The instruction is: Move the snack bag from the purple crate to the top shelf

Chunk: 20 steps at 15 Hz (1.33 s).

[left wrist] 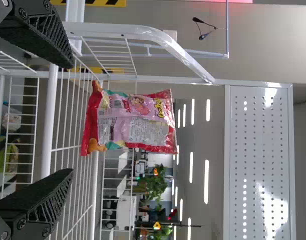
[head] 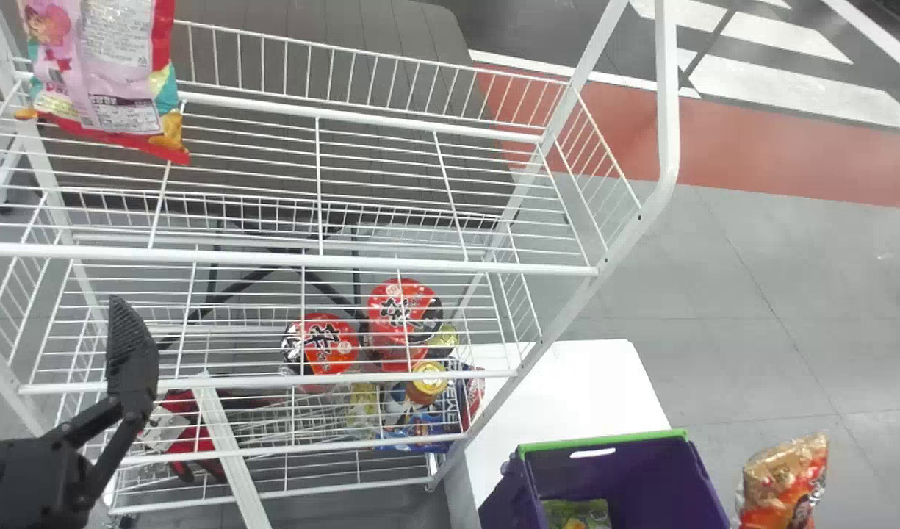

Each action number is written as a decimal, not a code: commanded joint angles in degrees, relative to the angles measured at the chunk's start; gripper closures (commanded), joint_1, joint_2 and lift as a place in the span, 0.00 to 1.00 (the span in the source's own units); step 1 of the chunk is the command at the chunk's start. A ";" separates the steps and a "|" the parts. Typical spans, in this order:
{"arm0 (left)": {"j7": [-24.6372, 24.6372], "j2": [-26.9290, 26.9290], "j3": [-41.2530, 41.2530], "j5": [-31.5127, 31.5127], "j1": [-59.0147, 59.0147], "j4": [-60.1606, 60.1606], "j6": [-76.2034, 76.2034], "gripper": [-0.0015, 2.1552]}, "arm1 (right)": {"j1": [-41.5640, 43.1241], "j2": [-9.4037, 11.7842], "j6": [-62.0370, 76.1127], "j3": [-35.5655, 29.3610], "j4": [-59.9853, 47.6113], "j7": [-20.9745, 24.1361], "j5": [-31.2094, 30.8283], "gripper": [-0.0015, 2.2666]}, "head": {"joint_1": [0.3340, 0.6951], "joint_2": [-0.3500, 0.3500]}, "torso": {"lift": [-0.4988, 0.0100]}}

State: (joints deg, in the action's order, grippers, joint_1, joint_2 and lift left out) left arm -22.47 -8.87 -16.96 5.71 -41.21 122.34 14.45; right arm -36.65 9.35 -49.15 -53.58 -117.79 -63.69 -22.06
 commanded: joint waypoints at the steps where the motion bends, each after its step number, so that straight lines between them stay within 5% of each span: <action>1: 0.06 0.00 -0.18 0.00 -0.01 0.00 0.00 0.03 | 0.00 -0.20 -0.03 -0.12 -0.42 -0.12 0.00 0.73 | 1.00 0.00 | 0.77; 20: 0.23 0.00 -0.18 -0.44 0.60 -0.52 0.00 0.03 | 0.44 -0.38 0.32 -0.30 -0.07 0.06 0.00 0.73 | 1.00 0.00 | 0.92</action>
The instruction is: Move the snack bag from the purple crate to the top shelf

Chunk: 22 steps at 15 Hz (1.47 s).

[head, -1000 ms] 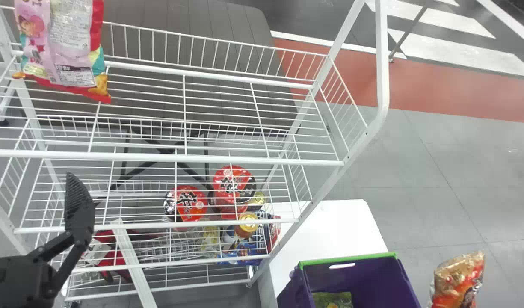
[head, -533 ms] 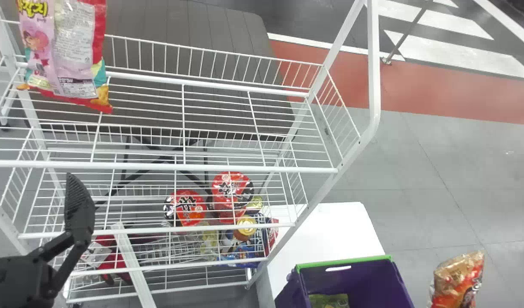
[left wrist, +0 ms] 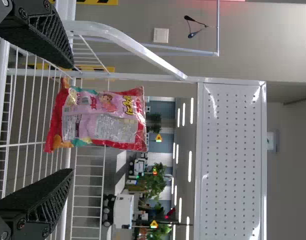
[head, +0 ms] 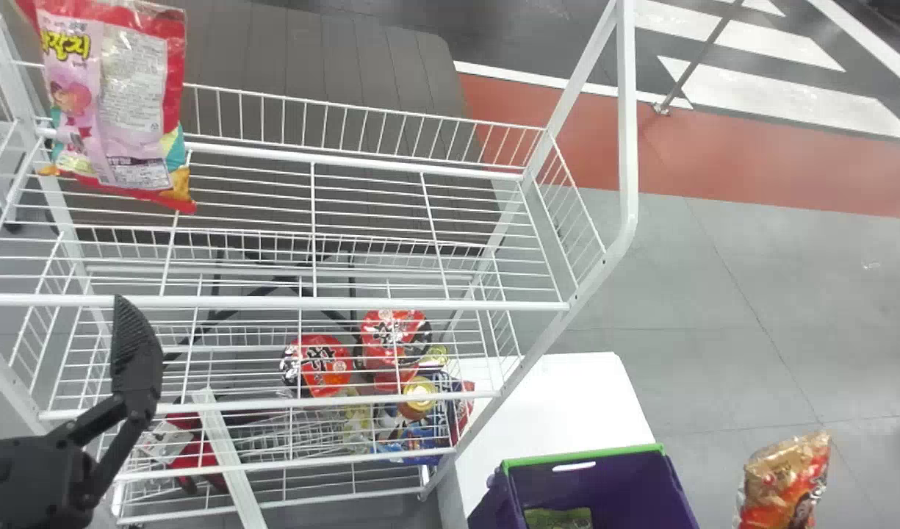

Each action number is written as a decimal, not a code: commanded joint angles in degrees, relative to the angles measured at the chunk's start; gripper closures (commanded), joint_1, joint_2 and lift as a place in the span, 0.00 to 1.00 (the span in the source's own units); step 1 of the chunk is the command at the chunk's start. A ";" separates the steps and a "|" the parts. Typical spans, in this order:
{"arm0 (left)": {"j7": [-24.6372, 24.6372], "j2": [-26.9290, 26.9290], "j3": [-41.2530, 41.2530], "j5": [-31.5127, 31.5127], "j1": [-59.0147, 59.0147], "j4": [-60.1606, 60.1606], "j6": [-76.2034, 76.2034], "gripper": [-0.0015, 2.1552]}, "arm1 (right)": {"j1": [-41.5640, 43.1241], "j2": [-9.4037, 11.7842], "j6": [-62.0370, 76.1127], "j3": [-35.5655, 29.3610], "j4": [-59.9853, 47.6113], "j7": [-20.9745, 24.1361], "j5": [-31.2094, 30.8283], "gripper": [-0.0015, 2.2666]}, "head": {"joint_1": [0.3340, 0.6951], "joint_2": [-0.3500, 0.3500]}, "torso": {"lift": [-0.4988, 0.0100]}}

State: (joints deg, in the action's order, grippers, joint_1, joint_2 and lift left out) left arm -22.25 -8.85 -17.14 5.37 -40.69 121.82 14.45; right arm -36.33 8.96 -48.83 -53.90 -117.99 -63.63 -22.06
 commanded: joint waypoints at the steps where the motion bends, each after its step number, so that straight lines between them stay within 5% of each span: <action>1: 0.01 0.06 0.09 -0.19 0.17 -0.10 0.00 0.03 | 0.12 0.00 0.00 0.11 0.12 0.00 0.00 0.73 | 1.00 0.00 | 0.93; 14: -0.25 0.06 -0.09 0.16 0.08 -0.53 0.00 0.03 | 0.12 0.09 0.35 -0.06 0.56 -0.18 0.44 0.73 | 1.00 0.00 | 1.00; 22: 0.01 0.23 -0.35 0.16 0.43 -1.33 0.00 0.03 | -0.05 -2.02 -8.62 -6.30 -8.84 -4.75 9.93 0.73 | 1.00 0.00 | 0.98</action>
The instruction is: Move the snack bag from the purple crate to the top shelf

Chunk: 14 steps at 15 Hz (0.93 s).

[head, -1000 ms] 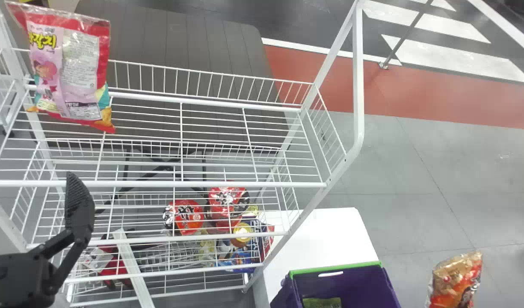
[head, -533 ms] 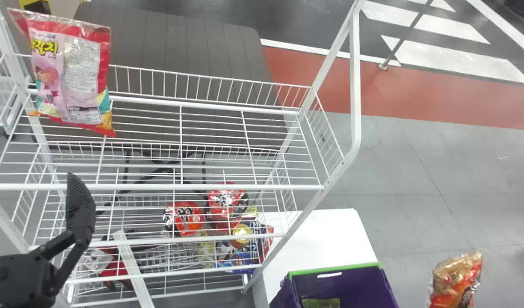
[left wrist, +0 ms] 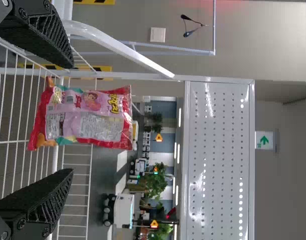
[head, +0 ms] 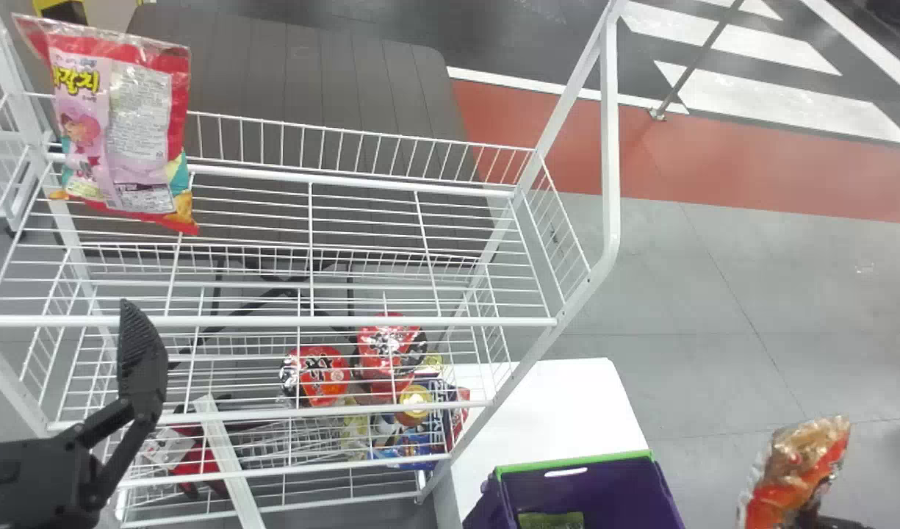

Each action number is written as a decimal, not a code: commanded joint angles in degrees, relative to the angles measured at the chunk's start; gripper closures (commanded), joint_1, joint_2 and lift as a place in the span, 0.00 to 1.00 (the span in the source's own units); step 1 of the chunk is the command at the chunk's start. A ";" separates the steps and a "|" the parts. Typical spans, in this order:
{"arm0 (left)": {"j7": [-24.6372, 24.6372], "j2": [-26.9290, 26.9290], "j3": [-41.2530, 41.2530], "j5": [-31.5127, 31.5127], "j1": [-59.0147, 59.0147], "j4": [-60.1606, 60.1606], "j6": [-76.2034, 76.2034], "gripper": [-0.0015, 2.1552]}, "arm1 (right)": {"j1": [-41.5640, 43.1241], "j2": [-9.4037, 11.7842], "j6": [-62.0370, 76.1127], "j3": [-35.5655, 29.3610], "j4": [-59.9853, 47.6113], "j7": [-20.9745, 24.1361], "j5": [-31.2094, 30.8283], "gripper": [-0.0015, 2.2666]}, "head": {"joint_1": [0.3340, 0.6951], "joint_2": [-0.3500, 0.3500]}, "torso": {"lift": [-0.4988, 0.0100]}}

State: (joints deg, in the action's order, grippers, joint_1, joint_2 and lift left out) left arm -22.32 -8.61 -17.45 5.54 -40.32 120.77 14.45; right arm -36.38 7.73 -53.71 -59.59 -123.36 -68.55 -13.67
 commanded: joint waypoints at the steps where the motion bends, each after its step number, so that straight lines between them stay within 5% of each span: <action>1: 0.09 0.00 -0.04 0.00 0.15 -0.45 0.00 0.03 | 0.17 -1.49 -6.90 -0.88 -6.01 0.17 3.12 0.73 | 1.00 0.00 | 0.98; 7: -0.09 -0.09 -0.21 0.00 0.06 -0.54 0.00 0.03 | 5.36 -4.92 -34.50 0.09 -24.82 0.87 5.67 0.73 | 1.00 0.00 | 0.98; 10: 0.00 -0.70 -0.92 0.18 0.06 0.52 0.00 0.03 | 7.38 -7.38 -36.37 2.55 -32.11 2.10 5.76 0.73 | 1.00 0.00 | 0.98; 14: 0.79 -0.97 -1.27 0.44 0.15 0.87 -0.88 0.03 | 9.58 -7.38 -36.37 10.81 -37.74 7.73 4.27 0.73 | 1.00 0.00 | 0.98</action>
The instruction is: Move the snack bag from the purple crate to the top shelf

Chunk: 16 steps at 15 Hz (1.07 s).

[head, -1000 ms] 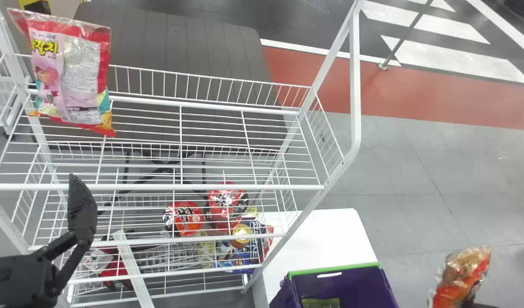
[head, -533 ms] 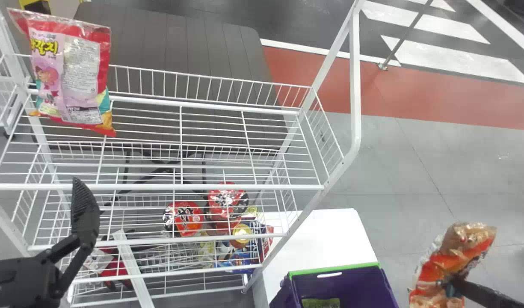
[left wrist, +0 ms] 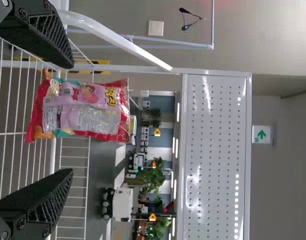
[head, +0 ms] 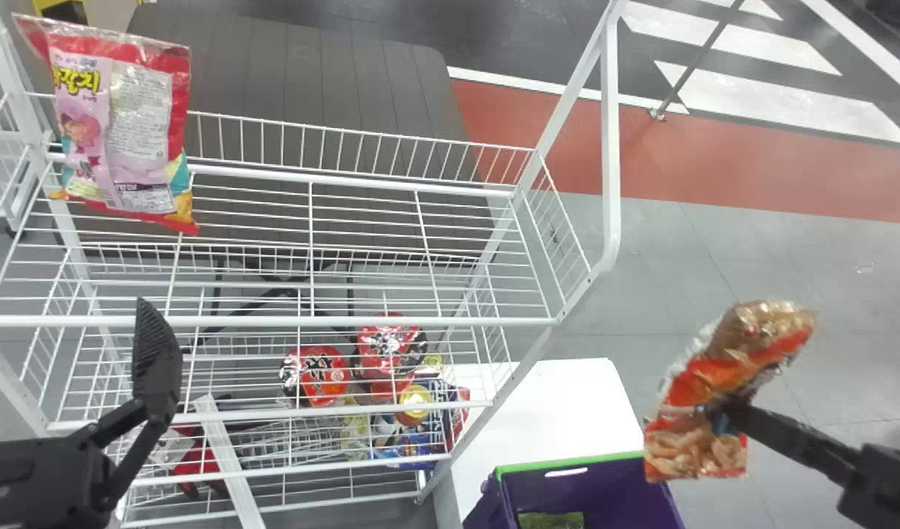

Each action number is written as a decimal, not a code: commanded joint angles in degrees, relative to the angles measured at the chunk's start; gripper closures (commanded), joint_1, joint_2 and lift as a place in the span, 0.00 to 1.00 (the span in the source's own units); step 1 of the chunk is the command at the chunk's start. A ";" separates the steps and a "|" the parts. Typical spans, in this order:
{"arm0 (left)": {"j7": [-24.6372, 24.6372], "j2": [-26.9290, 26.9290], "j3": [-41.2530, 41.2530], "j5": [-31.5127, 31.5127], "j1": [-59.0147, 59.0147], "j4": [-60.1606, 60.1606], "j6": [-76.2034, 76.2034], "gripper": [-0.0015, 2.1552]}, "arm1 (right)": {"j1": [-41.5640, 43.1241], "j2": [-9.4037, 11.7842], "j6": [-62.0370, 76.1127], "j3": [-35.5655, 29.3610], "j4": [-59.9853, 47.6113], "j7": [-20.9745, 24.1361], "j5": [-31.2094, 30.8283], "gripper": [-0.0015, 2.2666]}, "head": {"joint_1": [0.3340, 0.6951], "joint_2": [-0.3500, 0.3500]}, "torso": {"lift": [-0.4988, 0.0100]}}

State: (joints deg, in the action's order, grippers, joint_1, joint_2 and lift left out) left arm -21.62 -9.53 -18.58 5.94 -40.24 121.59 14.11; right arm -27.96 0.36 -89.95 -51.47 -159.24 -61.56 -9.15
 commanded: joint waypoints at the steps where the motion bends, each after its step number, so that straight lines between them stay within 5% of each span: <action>1: 0.18 -0.13 -0.32 0.22 0.08 0.13 -0.54 0.03 | 2.39 0.08 -0.13 5.41 -2.74 2.58 -0.78 0.73 | 1.00 0.00 | 0.98; 8: 0.18 -0.31 -0.67 0.83 -0.19 0.13 -0.71 0.03 | 11.18 0.69 -0.13 34.94 -5.02 12.51 -17.39 0.73 | 1.00 0.02 | 0.98; 16: 0.18 -0.66 -1.55 0.92 0.08 -0.04 -0.71 0.03 | 16.80 -0.42 -0.13 62.72 0.16 28.86 -27.68 0.73 | 1.00 0.26 | 0.98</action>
State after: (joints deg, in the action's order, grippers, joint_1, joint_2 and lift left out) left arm -21.44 -10.11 -20.02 6.86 -40.24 121.55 13.40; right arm -11.69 0.03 -89.96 6.84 -160.76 -33.91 -34.62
